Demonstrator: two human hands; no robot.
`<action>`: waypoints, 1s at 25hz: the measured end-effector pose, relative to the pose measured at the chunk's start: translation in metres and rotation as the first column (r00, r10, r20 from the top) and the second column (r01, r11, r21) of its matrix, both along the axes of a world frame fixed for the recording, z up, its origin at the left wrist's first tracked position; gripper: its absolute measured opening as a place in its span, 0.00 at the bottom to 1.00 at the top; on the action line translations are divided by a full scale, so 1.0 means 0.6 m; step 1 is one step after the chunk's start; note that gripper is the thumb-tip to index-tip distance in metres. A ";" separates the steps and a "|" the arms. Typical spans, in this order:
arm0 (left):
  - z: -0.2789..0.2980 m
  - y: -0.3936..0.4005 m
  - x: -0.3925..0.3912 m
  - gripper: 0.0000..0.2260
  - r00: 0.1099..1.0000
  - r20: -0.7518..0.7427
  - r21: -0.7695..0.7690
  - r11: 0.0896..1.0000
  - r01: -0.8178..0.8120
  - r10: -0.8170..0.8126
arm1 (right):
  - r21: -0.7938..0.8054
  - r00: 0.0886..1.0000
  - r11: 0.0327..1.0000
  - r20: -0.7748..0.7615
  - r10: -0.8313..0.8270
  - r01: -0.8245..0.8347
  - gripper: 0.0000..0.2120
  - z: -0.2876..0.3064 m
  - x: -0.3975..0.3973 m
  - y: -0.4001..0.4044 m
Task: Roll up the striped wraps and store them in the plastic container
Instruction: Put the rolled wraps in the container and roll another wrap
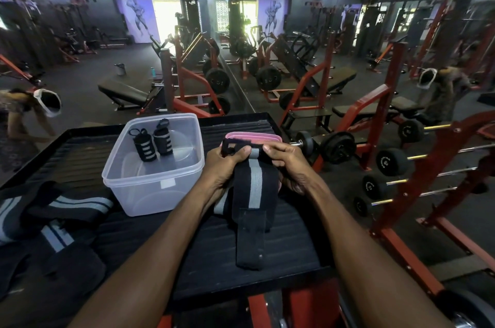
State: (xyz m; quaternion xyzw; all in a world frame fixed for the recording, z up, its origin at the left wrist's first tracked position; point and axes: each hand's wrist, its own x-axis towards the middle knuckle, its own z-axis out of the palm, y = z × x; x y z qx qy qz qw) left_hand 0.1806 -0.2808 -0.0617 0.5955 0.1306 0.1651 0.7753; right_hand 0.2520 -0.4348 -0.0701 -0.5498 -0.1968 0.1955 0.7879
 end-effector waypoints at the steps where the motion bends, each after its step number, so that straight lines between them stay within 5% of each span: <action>1: 0.001 0.000 0.000 0.07 1.000 0.006 0.016 1.000 0.003 -0.003 | -0.014 1.000 1.000 -0.020 -0.009 0.009 0.10 -0.002 0.003 0.000; 4: -0.001 0.003 0.002 0.09 0.999 0.030 0.073 0.997 0.040 -0.042 | -0.081 0.999 0.996 0.001 -0.044 0.044 0.10 -0.009 0.010 0.005; 6: -0.001 0.004 0.003 0.11 0.995 0.014 -0.027 0.995 0.095 -0.094 | -0.050 0.997 0.996 0.024 -0.073 0.074 0.05 -0.012 0.010 0.003; 8: -0.003 0.005 0.003 0.17 0.990 -0.009 -0.127 0.982 0.140 -0.142 | -0.030 0.997 0.998 0.058 -0.046 0.048 0.10 -0.012 0.009 0.002; 11: -0.003 0.007 0.003 0.25 0.993 -0.038 -0.072 0.991 0.113 -0.116 | -0.048 0.997 0.998 0.076 -0.031 0.035 0.14 -0.008 0.004 0.004; 15: -0.001 0.008 0.001 0.08 0.996 -0.003 0.065 0.994 0.090 -0.090 | -0.059 1.000 0.998 -0.017 0.012 -0.013 0.07 0.001 0.001 0.001; 22: 0.002 0.001 -0.001 0.17 0.985 -0.054 -0.072 0.984 0.163 -0.167 | -0.074 0.995 0.996 0.088 -0.044 0.051 0.16 -0.001 -0.001 -0.001; 25: 0.003 0.001 0.000 0.11 0.995 -0.054 0.002 0.997 0.082 -0.082 | -0.072 0.998 0.997 0.059 -0.026 0.030 0.14 0.002 -0.004 0.000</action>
